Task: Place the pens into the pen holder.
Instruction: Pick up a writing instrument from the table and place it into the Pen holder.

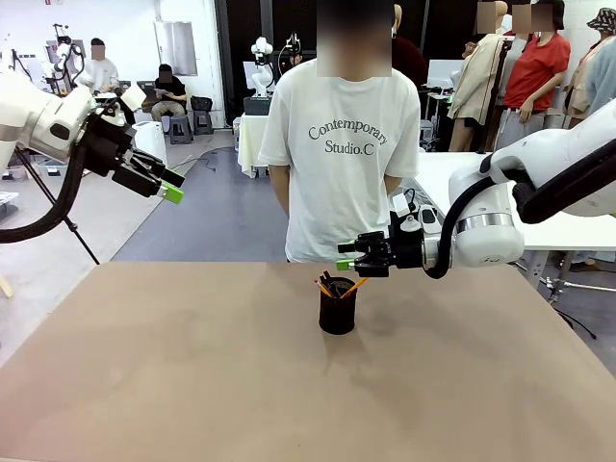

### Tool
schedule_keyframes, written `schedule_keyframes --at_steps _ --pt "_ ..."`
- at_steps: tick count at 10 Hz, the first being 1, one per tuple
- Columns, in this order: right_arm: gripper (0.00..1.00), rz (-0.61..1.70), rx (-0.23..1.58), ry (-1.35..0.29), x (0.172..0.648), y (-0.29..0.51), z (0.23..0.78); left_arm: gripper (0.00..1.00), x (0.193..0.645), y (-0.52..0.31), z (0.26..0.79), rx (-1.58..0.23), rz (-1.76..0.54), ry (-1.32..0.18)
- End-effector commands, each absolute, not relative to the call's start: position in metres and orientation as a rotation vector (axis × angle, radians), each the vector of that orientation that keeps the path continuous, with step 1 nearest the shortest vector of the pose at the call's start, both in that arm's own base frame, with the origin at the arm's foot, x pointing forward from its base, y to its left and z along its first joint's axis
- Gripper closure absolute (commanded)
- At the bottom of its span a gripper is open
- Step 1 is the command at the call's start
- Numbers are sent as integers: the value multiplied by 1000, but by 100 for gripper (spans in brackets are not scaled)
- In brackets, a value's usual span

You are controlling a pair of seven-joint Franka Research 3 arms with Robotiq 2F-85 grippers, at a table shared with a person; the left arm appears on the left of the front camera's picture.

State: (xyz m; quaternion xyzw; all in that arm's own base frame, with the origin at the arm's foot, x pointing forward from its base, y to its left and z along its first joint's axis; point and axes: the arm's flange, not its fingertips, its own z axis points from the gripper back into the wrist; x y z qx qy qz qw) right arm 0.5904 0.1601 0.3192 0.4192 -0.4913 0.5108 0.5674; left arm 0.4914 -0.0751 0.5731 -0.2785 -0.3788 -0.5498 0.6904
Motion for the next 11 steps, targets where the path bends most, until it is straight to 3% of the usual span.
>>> schedule_keyframes --at_steps 1,11 --pt "0 1227 996 -1142 589 157 324 0 491 -73 573 -619 -1227 -845" --pt "0 1208 998 -1152 590 159 320 0 491 -73 573 -619 -1227 -845"
